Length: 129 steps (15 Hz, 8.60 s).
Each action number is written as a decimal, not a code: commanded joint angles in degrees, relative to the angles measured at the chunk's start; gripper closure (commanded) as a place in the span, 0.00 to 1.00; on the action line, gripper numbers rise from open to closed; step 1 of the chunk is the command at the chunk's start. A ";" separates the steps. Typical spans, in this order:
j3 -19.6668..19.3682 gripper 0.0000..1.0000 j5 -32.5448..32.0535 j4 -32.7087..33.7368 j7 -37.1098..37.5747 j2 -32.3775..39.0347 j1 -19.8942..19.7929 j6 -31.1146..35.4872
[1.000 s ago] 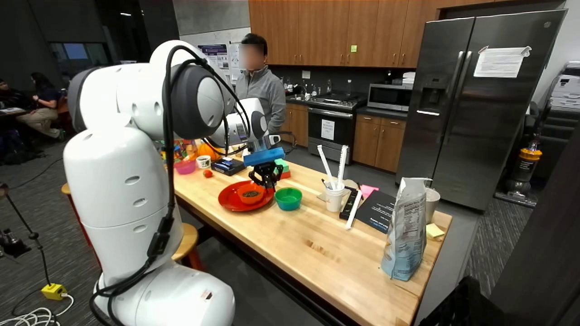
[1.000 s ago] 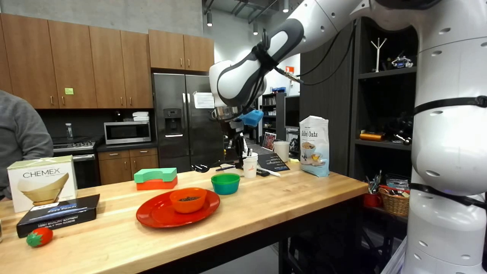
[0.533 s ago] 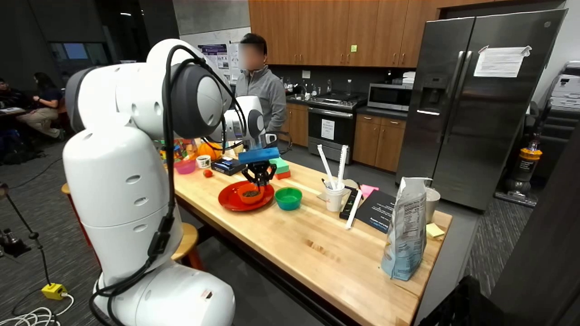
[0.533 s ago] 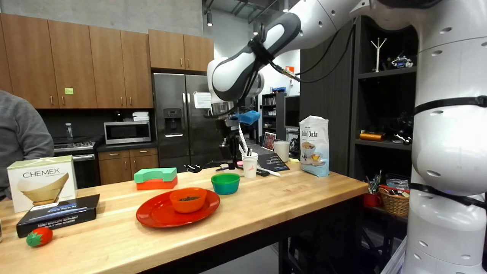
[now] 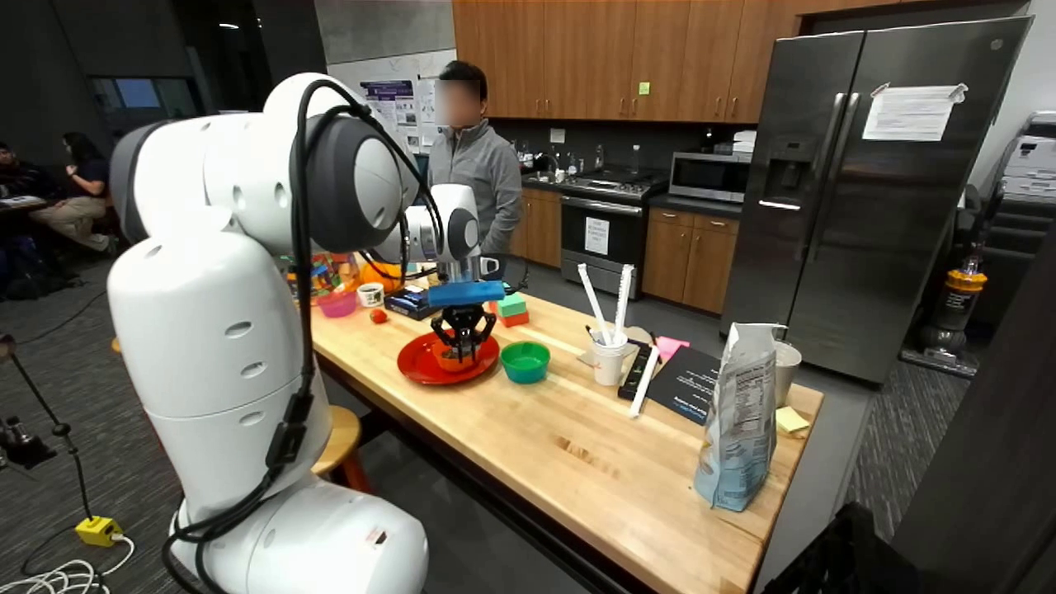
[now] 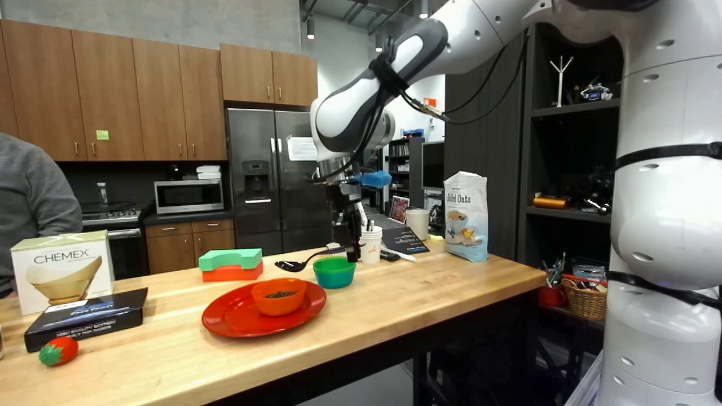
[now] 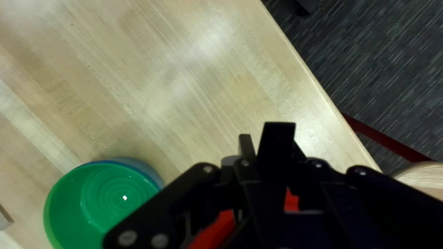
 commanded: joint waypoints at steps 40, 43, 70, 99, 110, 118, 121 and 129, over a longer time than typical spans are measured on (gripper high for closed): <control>-2.05 0.94 5.47 -9.05 -12.47 -2.25 1.73 18.57; -1.97 0.94 7.37 -9.05 -13.23 -1.68 1.74 19.48; -4.22 0.94 31.84 -2.43 -17.41 7.16 -2.38 3.66; 0.99 0.94 17.66 5.65 -20.01 13.11 -3.40 6.26; 0.58 0.94 10.87 5.27 -16.92 12.09 -2.94 7.16; 0.50 0.94 -0.58 5.67 -9.57 11.02 -0.90 6.90; 0.64 0.94 -6.37 5.75 -4.70 10.78 0.82 6.91; -0.44 0.94 -25.76 7.42 10.58 10.97 4.33 2.08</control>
